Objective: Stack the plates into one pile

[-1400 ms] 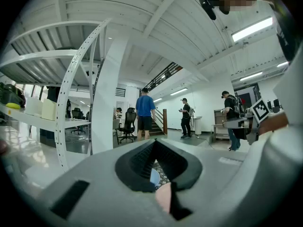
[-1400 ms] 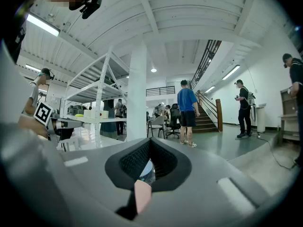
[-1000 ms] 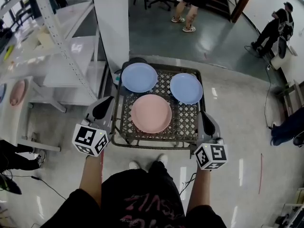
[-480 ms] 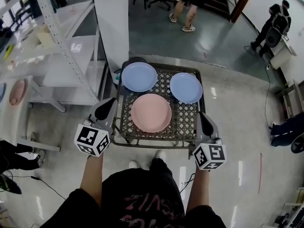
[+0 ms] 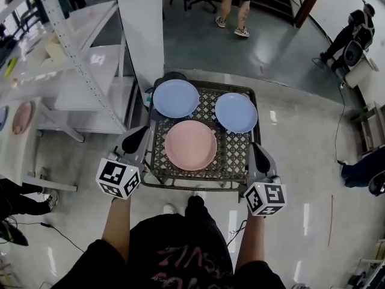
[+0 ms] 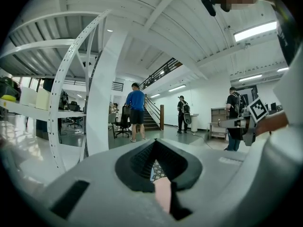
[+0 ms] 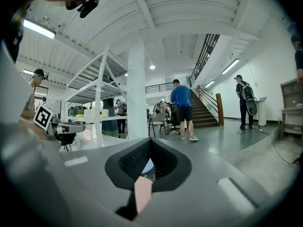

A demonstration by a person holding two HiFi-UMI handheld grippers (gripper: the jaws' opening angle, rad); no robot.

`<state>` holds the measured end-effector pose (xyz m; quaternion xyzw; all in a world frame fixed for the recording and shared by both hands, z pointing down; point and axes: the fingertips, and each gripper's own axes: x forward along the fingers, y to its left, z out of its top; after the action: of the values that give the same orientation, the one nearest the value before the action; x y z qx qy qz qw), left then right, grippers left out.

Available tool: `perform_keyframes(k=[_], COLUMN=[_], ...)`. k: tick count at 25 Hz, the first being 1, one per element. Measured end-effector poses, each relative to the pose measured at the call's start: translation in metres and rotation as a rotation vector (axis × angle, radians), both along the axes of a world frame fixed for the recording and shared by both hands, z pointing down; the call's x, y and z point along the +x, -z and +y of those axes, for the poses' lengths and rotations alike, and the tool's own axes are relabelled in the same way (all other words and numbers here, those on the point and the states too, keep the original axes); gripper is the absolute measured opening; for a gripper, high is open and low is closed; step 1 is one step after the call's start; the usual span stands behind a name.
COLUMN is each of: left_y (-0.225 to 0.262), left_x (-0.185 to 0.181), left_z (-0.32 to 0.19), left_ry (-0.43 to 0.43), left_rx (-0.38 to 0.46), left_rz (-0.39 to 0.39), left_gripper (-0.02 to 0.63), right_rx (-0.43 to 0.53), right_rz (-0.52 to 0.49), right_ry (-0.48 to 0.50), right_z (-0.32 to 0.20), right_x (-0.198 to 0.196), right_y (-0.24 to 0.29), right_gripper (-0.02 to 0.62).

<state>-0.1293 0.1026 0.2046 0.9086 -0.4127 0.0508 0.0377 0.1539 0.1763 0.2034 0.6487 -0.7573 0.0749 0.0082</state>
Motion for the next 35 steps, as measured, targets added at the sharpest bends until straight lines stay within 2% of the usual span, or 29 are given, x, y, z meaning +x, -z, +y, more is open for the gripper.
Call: perform_keyframes(k=[10, 24, 29, 35], left_y=[-0.02, -0.038, -0.042, -0.044], left_x=[0.018, 0.082, 0.094, 0.091], left_z=[-0.026, -0.092, -0.104, -0.11], left_ry=[0.026, 0.101, 0.13, 0.164], left_rx=[-0.048, -0.104, -0.12, -0.135], left_rz=[-0.038, -0.084, -0.092, -0.106], left_gripper=[-0.005, -0.005, -0.005, -0.005], right_rx=[-0.031, -0.066, -0.083, -0.103], right_rz=[-0.041, -0.078, -0.096, -0.107], right_ry=[0.019, 0.103, 0.146, 0.19], right_z=[-0.035, -0.124, -0.148, -0.166], right_x=[0.023, 0.087, 0.093, 0.088], right_y=[-0.021, -0.045, -0.056, -0.063], right_gripper=[0.012, 0.012, 0.012, 0.012])
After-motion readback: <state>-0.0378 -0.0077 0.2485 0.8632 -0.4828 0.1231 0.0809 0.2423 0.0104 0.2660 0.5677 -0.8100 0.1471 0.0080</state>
